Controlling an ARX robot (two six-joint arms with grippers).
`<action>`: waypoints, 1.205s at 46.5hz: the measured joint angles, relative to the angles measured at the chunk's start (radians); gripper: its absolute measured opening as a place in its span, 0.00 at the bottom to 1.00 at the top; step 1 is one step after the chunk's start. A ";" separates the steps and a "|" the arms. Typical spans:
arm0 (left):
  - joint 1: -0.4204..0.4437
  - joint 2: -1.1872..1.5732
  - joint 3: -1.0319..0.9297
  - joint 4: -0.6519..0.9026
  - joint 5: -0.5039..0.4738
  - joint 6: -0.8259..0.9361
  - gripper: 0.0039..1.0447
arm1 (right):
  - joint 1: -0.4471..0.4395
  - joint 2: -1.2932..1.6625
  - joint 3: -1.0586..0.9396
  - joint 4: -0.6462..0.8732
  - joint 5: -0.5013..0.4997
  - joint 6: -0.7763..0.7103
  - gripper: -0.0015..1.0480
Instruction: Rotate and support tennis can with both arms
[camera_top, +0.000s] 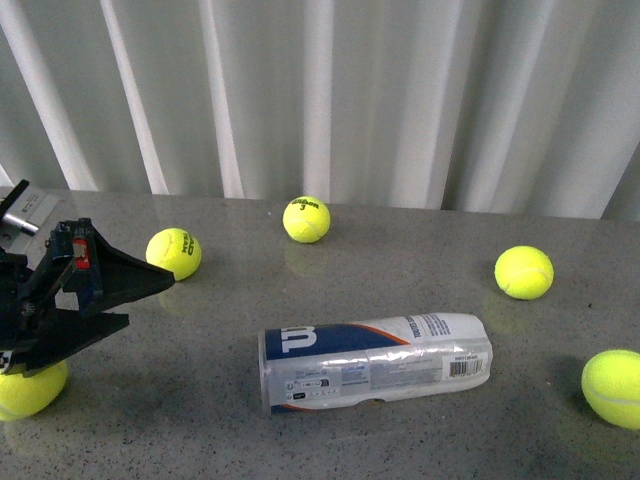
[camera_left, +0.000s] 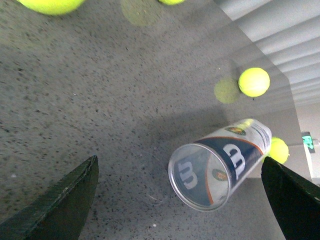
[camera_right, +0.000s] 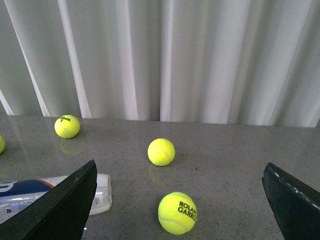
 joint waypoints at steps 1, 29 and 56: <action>-0.005 0.004 0.000 0.003 0.007 -0.002 0.94 | 0.000 0.000 0.000 0.000 0.000 0.000 0.93; -0.167 0.156 0.166 0.040 -0.005 -0.063 0.94 | 0.000 0.000 0.000 0.000 0.000 0.000 0.93; -0.234 0.266 0.333 0.004 -0.008 -0.096 0.94 | 0.000 0.000 0.000 0.000 0.000 0.000 0.93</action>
